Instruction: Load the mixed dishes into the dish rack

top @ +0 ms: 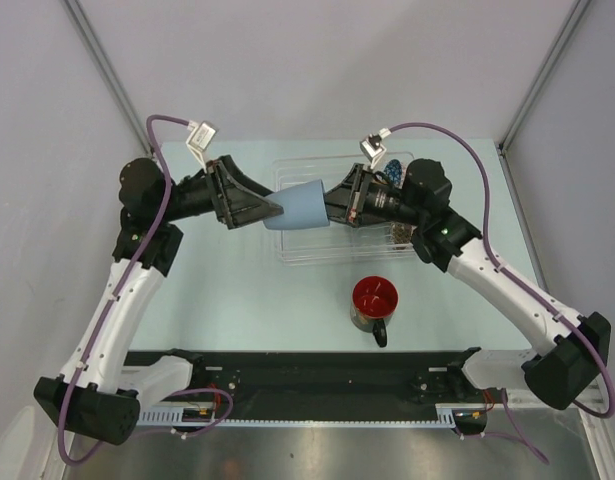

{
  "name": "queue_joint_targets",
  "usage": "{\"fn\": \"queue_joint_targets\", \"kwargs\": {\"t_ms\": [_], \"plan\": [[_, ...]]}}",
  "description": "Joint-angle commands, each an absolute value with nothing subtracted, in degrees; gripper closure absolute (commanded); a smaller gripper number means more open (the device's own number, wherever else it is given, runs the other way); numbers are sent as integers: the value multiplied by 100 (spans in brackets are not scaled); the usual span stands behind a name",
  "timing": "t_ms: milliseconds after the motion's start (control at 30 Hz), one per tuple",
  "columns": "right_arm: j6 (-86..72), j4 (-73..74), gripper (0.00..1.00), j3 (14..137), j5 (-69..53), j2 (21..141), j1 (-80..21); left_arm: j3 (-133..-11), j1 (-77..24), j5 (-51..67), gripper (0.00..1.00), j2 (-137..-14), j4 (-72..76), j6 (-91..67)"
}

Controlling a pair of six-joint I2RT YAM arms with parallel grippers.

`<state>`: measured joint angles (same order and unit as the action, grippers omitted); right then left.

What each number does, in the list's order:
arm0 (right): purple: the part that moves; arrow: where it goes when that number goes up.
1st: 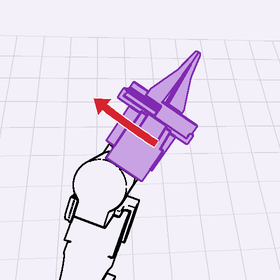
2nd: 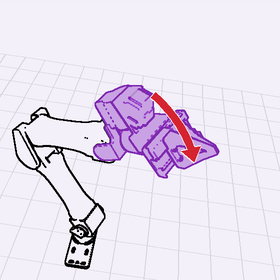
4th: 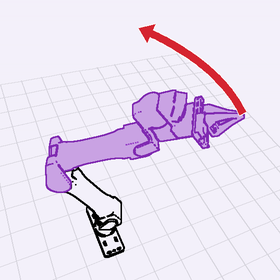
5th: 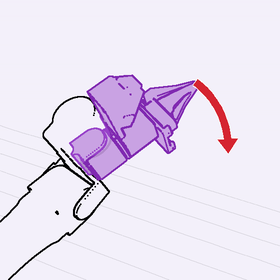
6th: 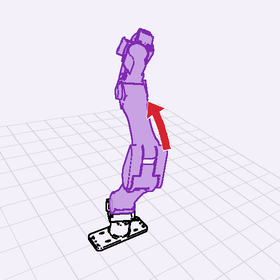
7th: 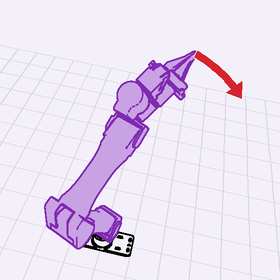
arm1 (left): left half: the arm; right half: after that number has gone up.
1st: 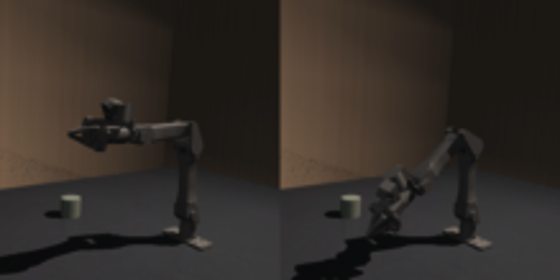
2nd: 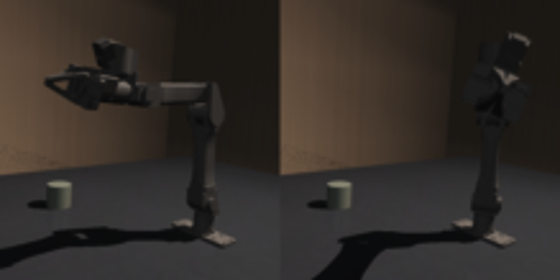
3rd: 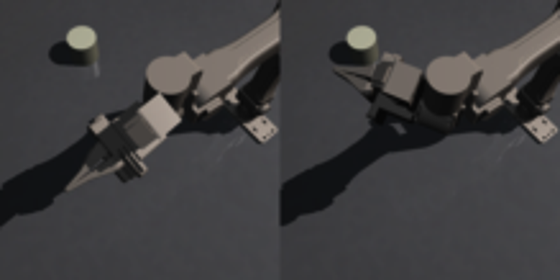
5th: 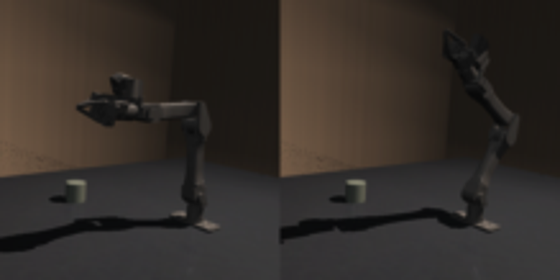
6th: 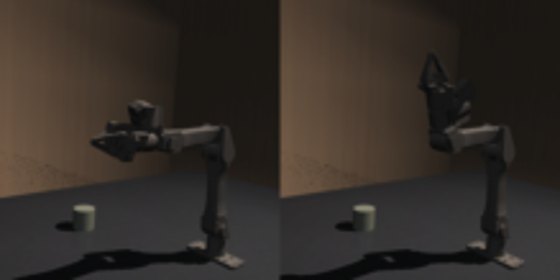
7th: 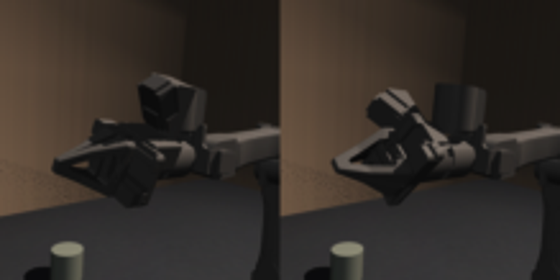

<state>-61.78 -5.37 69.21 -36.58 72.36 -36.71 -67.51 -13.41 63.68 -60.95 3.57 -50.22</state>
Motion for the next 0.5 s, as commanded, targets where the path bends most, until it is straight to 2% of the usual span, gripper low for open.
{"fn": "queue_joint_targets", "kwargs": {"t_ms": [0,233,367,467], "plan": [[-6451,-1344,100,7014,-3701,7330,-3656,-6636,-1292,6408,0,-5871,1003,-5756],[-7224,-2731,100,6777,-3533,7839,-3849,-6565,-1187,6416,0,-5731,1081,-5854],[-7505,-3032,100,6698,-3428,8086,-4016,-6557,-1169,6346,1,-5695,1265,-5888],[-7576,-3278,100,6662,-3384,8200,-4096,-6504,-1169,6415,14,-5748,1414,-5976]]}}
